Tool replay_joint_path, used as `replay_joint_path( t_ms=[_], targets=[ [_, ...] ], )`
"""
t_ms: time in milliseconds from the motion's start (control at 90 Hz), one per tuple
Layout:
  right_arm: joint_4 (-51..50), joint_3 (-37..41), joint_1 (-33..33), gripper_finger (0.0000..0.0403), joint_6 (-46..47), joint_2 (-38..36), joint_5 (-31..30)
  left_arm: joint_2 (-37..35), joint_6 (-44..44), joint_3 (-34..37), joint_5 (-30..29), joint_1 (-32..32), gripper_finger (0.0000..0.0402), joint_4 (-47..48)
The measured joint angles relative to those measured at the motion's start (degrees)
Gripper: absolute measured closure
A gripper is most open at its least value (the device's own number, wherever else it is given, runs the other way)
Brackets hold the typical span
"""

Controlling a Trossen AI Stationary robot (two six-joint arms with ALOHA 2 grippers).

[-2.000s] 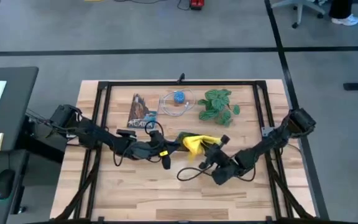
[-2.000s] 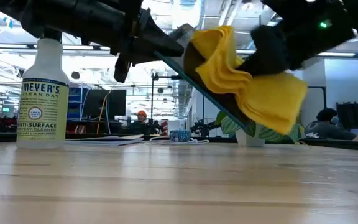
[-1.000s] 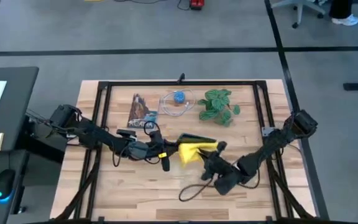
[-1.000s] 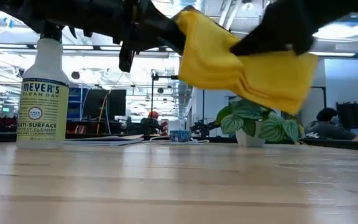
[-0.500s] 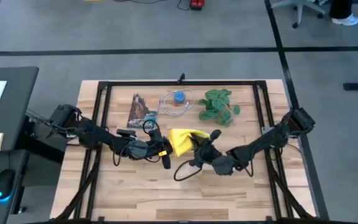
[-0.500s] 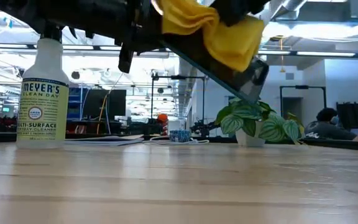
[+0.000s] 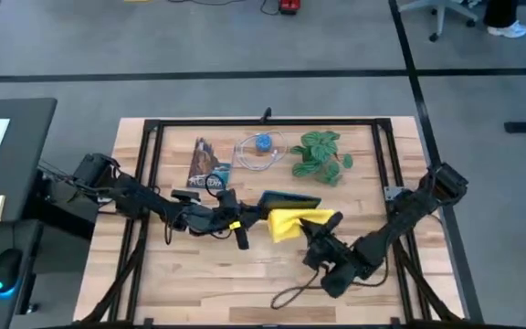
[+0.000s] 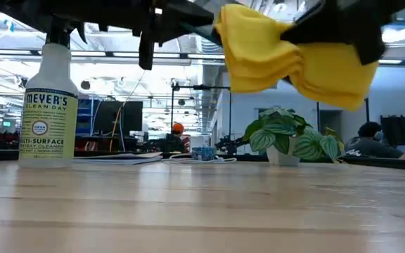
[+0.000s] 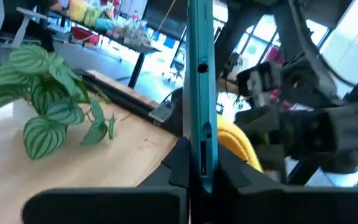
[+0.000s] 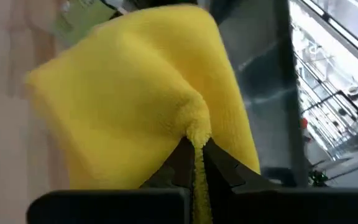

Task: Apply microfiber cloth
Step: Wipe the blue tablet with the microfiber cloth

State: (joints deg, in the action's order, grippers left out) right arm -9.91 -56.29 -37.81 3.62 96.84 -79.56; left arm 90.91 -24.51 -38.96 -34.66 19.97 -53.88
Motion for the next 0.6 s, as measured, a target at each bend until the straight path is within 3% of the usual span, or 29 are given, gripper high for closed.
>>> replay_joint_path(
  t_ms=[189, 344, 467, 600],
  targets=[
    [18.5, 0.0, 5.8, 0.0403, -21.0, 0.0, 3.7, 0.0, 0.1, 0.0, -1.5, -0.1, 0.0396, -1.8],
    [31.4, 0.0, 7.7, 0.0403, -35.9, 0.0, 10.5, 0.0, 0.5, 0.1, -0.7, -0.1, 0.0396, -2.7],
    [26.7, -0.1, 7.4, 0.0403, -36.5, 0.0, 9.1, 0.1, 0.9, 0.1, -0.4, -0.1, 0.0396, -2.5],
    [11.4, -0.2, 5.4, 0.0403, -24.5, 0.0, 5.3, 0.1, 1.2, 0.1, -0.4, 0.0, 0.0396, -2.2]
  ],
)
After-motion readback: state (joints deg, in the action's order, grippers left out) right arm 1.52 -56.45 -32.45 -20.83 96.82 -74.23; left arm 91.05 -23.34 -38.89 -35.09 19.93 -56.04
